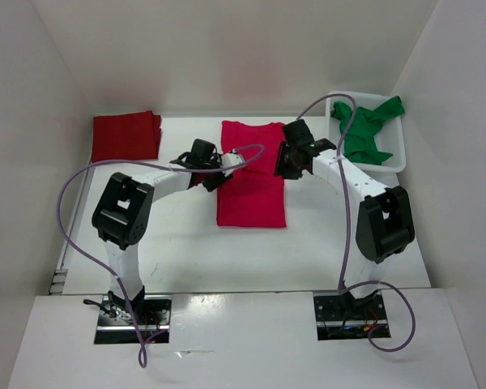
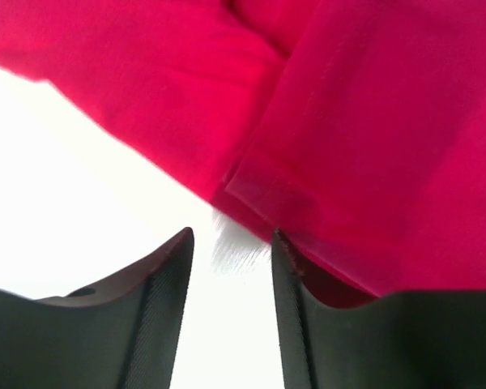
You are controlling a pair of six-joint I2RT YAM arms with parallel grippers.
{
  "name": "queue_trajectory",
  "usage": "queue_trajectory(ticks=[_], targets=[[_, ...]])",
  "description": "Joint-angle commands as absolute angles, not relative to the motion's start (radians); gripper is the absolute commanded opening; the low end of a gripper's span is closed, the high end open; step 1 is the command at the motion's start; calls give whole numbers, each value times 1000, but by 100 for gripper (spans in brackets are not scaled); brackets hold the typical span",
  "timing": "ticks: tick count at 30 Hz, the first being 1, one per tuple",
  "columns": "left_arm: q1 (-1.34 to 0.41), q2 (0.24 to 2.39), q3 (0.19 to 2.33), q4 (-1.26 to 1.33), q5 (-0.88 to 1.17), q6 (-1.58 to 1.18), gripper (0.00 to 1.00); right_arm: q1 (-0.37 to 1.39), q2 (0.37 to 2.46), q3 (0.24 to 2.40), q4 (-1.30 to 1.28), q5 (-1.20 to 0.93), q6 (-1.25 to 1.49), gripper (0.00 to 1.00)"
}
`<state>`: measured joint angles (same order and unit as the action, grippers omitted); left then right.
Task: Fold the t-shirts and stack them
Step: Fold the folded rectangular tshirt in 1/3 of the way, then grab one side of the 2/3 rectangular tshirt with right arm
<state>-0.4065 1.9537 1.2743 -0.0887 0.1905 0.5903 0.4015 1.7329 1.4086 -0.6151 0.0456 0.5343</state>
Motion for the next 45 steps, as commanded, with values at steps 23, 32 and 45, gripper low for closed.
queue_trajectory(ticks=[23, 32, 45], targets=[[-195, 1338, 1094, -560, 130, 367, 70, 791, 1512, 1027, -707, 120, 1052, 78], [-69, 1255, 1074, -560, 249, 296, 72, 945, 1457, 1042, -526, 445, 1295, 77], [-58, 1163, 999, -540, 249, 325, 73, 1137, 1887, 1282, -801, 534, 160, 86]])
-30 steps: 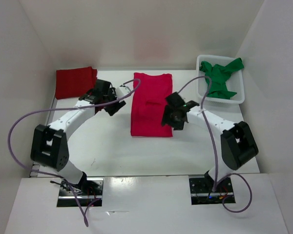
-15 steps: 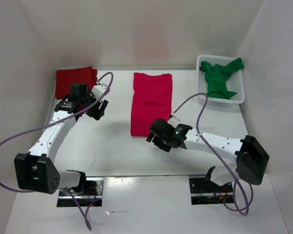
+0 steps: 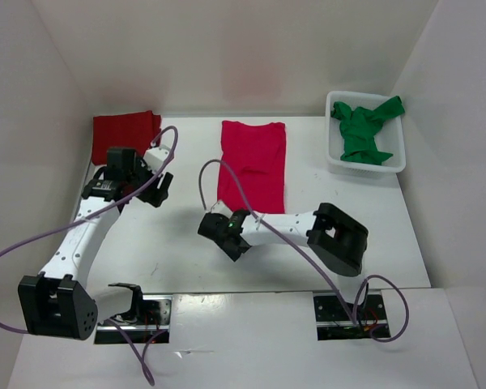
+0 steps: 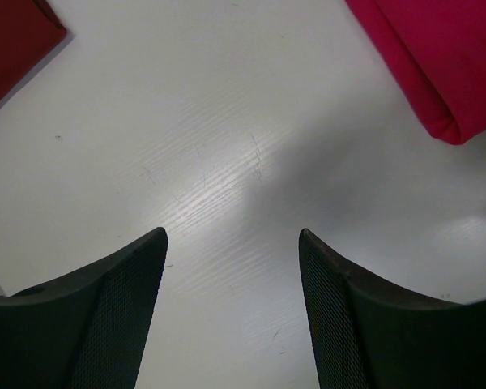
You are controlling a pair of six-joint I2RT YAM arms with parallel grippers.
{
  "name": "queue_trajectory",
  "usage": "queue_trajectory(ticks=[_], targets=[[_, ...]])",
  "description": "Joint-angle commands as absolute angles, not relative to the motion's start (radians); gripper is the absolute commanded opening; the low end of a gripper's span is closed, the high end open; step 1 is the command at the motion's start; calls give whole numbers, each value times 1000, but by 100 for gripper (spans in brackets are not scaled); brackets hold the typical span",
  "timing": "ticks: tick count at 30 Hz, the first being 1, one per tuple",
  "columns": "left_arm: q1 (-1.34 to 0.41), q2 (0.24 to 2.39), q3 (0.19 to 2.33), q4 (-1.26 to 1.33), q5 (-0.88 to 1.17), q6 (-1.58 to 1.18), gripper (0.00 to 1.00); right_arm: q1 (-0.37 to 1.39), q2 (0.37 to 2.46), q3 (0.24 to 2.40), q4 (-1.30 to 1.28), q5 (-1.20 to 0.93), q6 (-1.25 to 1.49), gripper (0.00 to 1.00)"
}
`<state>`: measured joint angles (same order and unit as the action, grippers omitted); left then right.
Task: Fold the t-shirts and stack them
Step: Grab one side of the 2/3 rectangular tshirt with right arm
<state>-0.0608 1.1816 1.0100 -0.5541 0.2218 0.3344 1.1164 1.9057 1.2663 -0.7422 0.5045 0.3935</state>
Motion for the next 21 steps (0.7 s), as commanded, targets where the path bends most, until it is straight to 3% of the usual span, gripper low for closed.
queue_trajectory(ticks=[1, 6, 9, 13, 17, 21], targets=[[-58, 1154, 999, -540, 249, 325, 73, 1137, 1887, 1302, -813, 549, 160, 86], [-67, 1154, 989, -531, 249, 325, 75, 1147, 1844, 1313, -834, 597, 264, 86], [-67, 1154, 989, -522, 249, 325, 75, 1093, 1812, 1348, -871, 521, 568, 82], [-67, 1154, 979, -512, 281, 316, 76, 1083, 1711, 1263, -797, 414, 1294, 82], [-67, 1143, 969, -522, 281, 307, 76, 1190, 1447, 1079, -648, 596, 1874, 83], [-86, 1111, 957, -540, 281, 307, 76, 1160, 1419, 1037, -702, 727, 2089, 82]])
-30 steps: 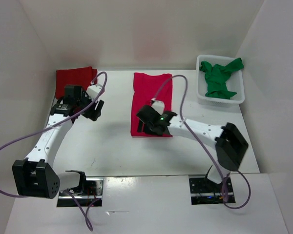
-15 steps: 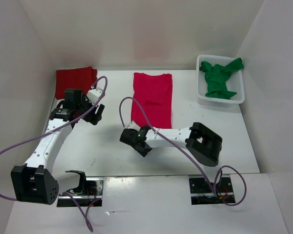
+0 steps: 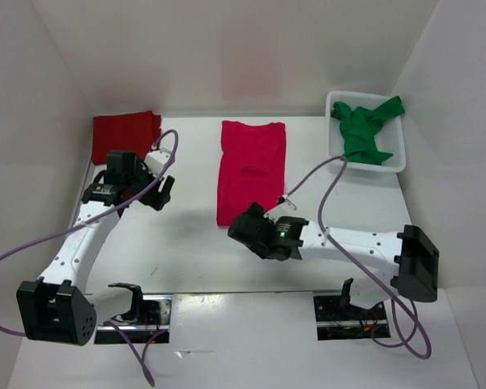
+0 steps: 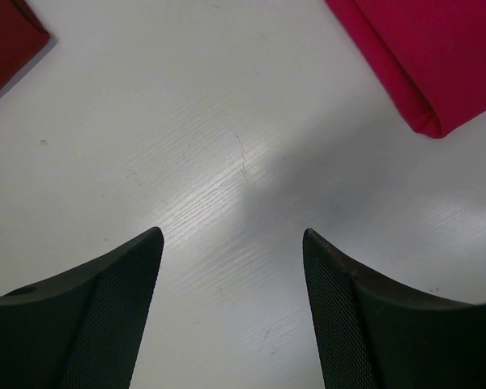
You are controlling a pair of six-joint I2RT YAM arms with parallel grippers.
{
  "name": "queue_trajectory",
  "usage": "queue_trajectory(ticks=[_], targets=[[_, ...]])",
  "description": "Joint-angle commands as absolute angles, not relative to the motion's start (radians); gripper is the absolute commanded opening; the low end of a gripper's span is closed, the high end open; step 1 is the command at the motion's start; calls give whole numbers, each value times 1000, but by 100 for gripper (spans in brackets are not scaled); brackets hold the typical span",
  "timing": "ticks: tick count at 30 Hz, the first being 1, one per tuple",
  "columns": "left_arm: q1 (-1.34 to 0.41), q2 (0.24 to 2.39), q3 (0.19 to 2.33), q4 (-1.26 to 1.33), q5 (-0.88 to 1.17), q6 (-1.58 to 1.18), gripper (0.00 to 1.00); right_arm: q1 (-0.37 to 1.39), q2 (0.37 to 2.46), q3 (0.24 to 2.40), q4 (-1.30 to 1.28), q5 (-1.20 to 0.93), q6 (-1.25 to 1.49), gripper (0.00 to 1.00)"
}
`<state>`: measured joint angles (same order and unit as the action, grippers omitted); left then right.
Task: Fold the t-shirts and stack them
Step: Grab one side of the 2/3 rectangular tshirt with right arm
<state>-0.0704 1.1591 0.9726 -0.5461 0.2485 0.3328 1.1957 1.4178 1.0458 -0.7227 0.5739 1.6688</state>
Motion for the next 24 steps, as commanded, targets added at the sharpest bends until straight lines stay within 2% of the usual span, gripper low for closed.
queue_trajectory(ticks=[1, 9, 24], targets=[[-86, 1111, 957, -540, 281, 307, 77, 1146, 1433, 1037, -722, 727, 2089, 82], [-139, 1089, 930, -540, 281, 298, 77, 1128, 1500, 965, -742, 657, 2385, 87], [-213, 1080, 910, -531, 229, 307, 78, 997, 1652, 977, -604, 574, 2301, 87]])
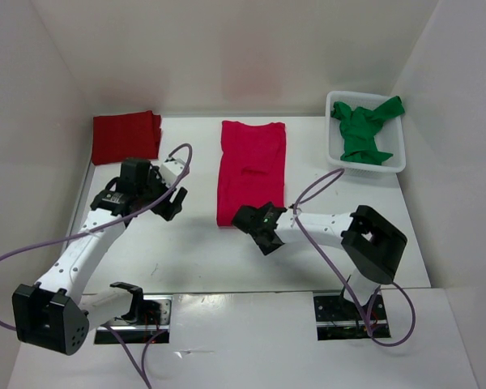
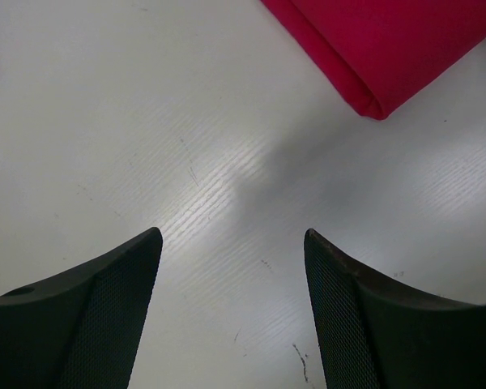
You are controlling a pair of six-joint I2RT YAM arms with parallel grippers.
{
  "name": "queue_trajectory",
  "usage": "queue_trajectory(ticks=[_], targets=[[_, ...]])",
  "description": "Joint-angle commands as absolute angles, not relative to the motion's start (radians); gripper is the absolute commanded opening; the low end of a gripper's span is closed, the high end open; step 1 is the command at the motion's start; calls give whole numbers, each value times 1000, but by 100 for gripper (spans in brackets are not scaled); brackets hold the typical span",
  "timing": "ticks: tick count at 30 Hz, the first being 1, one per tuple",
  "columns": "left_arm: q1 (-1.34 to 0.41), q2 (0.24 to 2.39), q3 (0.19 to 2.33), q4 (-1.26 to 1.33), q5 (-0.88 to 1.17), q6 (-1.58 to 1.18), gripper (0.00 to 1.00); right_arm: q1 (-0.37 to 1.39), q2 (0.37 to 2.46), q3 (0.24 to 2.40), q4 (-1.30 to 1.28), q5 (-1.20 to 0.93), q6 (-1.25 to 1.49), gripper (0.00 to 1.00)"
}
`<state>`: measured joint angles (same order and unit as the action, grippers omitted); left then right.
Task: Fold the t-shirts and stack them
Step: Grab one side of the 2/3 rectangular tshirt with right arm
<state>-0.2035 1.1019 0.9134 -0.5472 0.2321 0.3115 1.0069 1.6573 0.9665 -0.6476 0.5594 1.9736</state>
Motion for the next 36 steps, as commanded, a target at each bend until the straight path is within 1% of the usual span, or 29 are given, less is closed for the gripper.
queue_trajectory(ticks=[1, 4, 7, 9, 12, 13, 15, 16, 17, 19, 20, 22, 23, 27, 30, 33, 34, 35, 36], targets=[[-213, 1080, 910, -531, 229, 307, 78, 997, 1640, 986, -614, 583, 2280, 87], [-213, 1080, 901, -531, 229, 307, 78, 997, 1631, 1046, -655, 623, 2127, 87], [-213, 1080, 900, -522, 238, 296, 78, 1051, 1631, 1089, -782, 673, 2082, 88], [-213, 1080, 891, -522, 238, 296, 78, 1077, 1631, 1100, -761, 684, 2027, 88], [-213, 1080, 882, -522, 238, 296, 78, 1097, 1576, 1121, -668, 750, 1796, 89], [-213, 1080, 882, -522, 238, 296, 78, 1097, 1565, 1130, -640, 750, 1599, 91], [-204, 1071, 882, -522, 247, 296, 78, 1097, 1529, 1153, -553, 750, 1394, 95], [-192, 1071, 882, -531, 259, 296, 78, 1097, 1520, 1154, -528, 732, 1306, 95], [-180, 1071, 882, -531, 259, 296, 78, 1097, 1511, 1166, -488, 718, 1163, 96], [-170, 1071, 891, -531, 272, 296, 79, 1097, 1497, 1181, -465, 678, 1032, 98], [-170, 1071, 891, -540, 272, 296, 79, 1097, 1497, 1192, -445, 663, 993, 99], [-149, 1071, 891, -540, 272, 296, 79, 1097, 1506, 1206, -445, 611, 913, 100], [-149, 1071, 900, -551, 272, 296, 79, 1097, 1515, 1219, -445, 594, 831, 100], [-129, 1062, 900, -560, 272, 296, 79, 1163, 1587, 1220, -445, 531, 666, 100], [-117, 1062, 900, -569, 281, 296, 79, 1244, 1626, 1232, -477, 531, 511, 100], [-94, 1072, 900, -569, 290, 296, 79, 1373, 1669, 1223, -500, 630, 317, 100], [-94, 1072, 900, -569, 290, 296, 79, 1412, 1699, 1204, -511, 729, 267, 100], [-84, 1072, 900, -569, 290, 296, 79, 1487, 1716, 1187, -511, 789, 217, 100], [-84, 1072, 900, -569, 290, 296, 79, 1515, 1735, 1151, -511, 851, 136, 100]])
